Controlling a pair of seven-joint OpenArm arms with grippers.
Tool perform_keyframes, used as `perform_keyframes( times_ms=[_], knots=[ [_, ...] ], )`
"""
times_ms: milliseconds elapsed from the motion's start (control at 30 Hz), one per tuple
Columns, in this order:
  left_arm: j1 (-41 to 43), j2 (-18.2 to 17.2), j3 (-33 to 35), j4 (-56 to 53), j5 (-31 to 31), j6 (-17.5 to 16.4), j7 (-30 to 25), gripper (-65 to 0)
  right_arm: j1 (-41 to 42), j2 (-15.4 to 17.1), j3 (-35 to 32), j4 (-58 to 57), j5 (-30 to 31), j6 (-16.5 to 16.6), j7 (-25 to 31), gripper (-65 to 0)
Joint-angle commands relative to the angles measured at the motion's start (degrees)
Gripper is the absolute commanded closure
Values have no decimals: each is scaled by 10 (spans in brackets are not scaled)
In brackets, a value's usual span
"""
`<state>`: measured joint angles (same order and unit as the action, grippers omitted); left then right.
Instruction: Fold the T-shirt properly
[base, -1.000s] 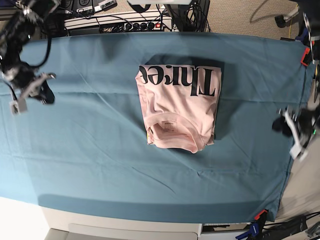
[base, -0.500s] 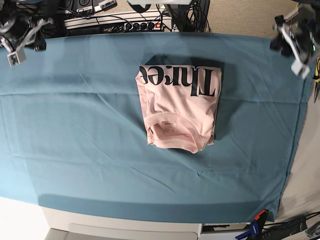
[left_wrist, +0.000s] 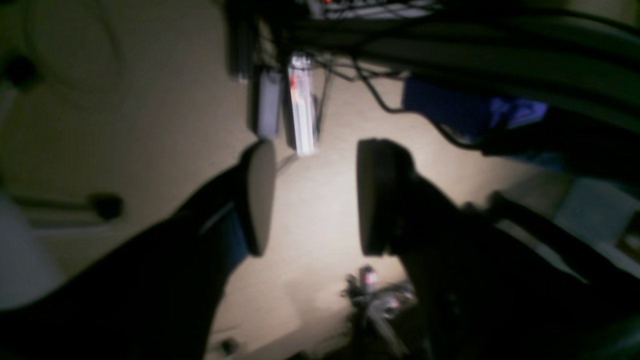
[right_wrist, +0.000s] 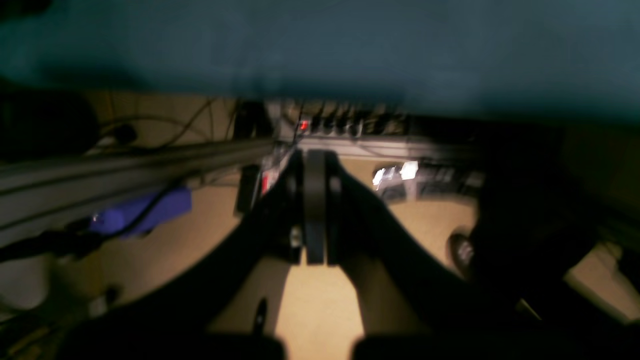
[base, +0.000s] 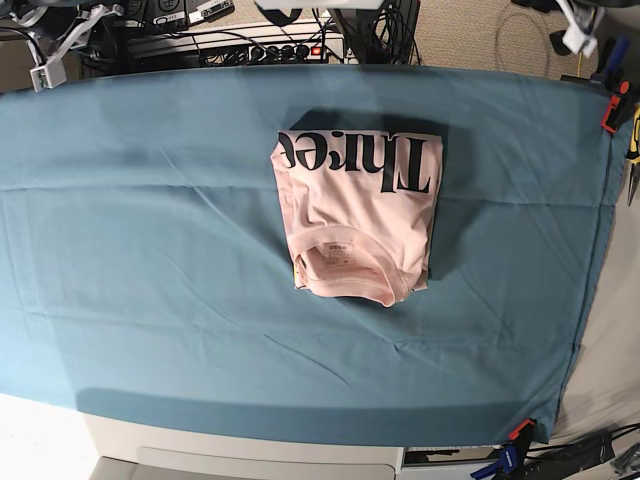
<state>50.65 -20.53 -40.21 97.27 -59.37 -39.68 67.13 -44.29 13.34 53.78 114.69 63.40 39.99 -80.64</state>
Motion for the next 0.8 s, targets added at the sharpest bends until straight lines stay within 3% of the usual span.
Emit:
perform_keyframes(
  times_ms=[0, 167, 333, 467, 600, 733, 767],
  knots=[
    [7, -6, -4, -21, -21, -3, -1, -255, 3, 10, 5, -20, 7, 0, 6, 0],
    [-17, -6, 9, -150, -37, -3, -1, -255, 40, 30, -18, -203, 27, 0, 6, 0],
    [-58, -6, 92, -249, -32, -3, -3, -255, 92, 74, -95, -424, 25, 0, 6, 0],
    [-96, -6, 189, -304, 61, -3, -70, -255, 152, 89, -139, -588, -8, 0, 6, 0],
    [-135, -6, 279, -344, 200, -3, -180, -255, 209, 89, -175, -718, -131, 0, 112, 0],
    [-175, -4, 361, -383, 326, -2, -299, -255, 256, 88, -236, -813, -281, 0, 283, 0],
    [-185, -2, 380, -394, 356, 21, -331, -255, 265, 87, -253, -831, -314, 0, 339, 0]
  ],
)
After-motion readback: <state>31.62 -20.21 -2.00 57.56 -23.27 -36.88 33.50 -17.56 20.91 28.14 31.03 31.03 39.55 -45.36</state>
